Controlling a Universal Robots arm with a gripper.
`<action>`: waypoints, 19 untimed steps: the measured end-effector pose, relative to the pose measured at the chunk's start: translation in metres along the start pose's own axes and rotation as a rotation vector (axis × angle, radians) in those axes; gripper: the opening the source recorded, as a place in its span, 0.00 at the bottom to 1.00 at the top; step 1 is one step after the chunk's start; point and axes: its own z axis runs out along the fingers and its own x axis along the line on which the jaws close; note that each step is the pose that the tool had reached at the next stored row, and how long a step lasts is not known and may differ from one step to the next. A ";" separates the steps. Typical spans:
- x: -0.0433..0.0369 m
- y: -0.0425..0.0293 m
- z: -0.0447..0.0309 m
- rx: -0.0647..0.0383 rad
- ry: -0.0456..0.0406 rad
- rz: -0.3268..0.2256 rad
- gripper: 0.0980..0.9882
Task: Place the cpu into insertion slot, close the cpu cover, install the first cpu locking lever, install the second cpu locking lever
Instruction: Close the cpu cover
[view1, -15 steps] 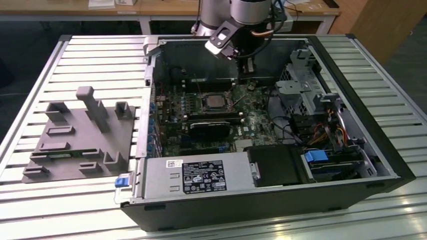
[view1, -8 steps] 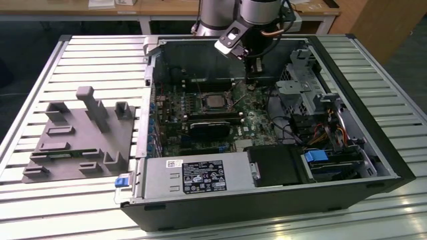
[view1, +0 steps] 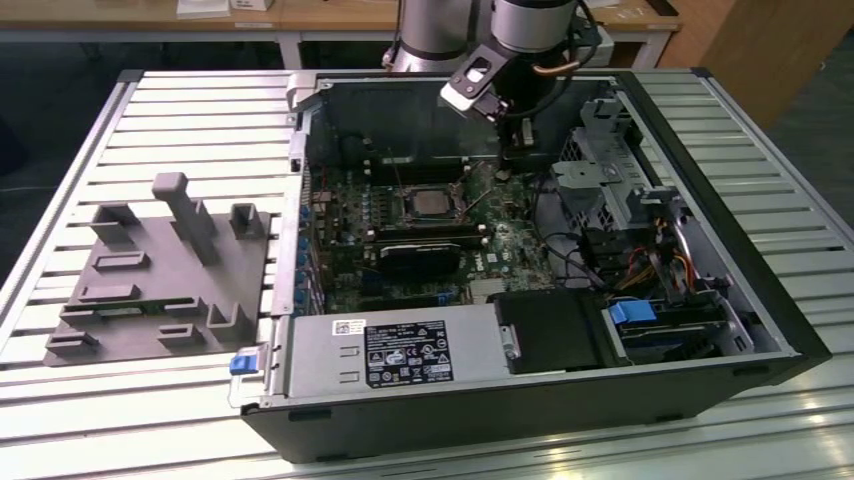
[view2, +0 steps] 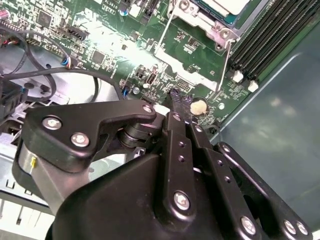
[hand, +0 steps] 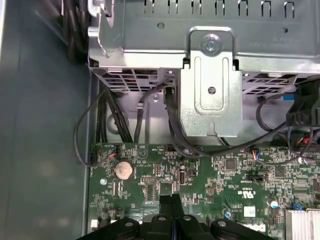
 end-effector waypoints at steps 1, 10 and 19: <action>0.0000 0.0001 0.0018 0.000 0.0000 0.000 0.00; -0.0001 -0.0004 0.0132 0.000 -0.0003 0.000 0.00; 0.0000 -0.0003 0.0140 0.072 -0.0001 -0.003 0.00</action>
